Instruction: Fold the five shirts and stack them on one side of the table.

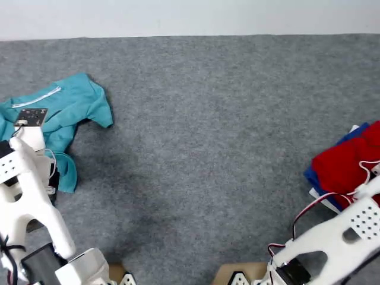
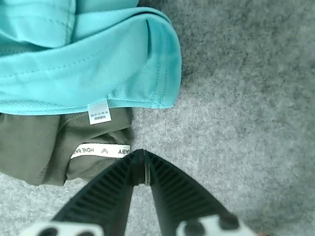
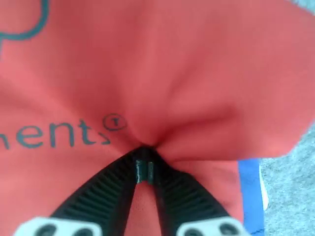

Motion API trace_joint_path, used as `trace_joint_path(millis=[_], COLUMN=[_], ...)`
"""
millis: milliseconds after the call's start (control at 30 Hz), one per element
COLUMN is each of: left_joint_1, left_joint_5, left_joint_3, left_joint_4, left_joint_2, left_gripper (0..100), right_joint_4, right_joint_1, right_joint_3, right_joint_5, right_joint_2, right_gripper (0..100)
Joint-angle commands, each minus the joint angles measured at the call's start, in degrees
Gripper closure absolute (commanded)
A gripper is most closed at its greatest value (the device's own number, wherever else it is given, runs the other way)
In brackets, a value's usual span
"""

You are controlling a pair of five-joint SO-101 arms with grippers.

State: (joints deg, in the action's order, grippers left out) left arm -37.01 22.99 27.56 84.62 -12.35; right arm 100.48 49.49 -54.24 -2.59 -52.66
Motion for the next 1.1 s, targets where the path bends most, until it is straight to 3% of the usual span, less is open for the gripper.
trace_joint_path(millis=[0, 233, 533, 733, 900, 1067], left_joint_1=[0.4, 0.4, 0.4, 0.4, 0.4, 0.4], left_joint_5=[0.1, 0.2, 0.2, 0.2, 0.2, 0.2], left_joint_3=[-0.3, -0.4, -0.2, -0.2, -0.1, -0.1], left_joint_4=[-0.9, -0.9, -0.9, -1.6, -1.4, -1.4], left_joint_2=[-1.8, -1.8, -1.8, -1.8, -1.8, -1.8], left_gripper=[100, 100, 100, 100, 100, 100], right_joint_4=[2.1, 2.1, 2.1, 0.2, -6.6, -7.2], right_joint_1=[-1.0, -1.0, -3.0, -7.6, -8.0, -8.0], right_joint_3=[-3.0, -1.7, 14.6, 25.3, 31.3, 31.6], right_joint_5=[0.3, 0.4, 0.1, -0.2, -3.5, -3.4], right_joint_2=[7.8, 17.7, 25.3, 25.4, 22.1, 21.8], right_gripper=[99.0, 99.0, 99.0, 99.0, 99.0, 99.0])
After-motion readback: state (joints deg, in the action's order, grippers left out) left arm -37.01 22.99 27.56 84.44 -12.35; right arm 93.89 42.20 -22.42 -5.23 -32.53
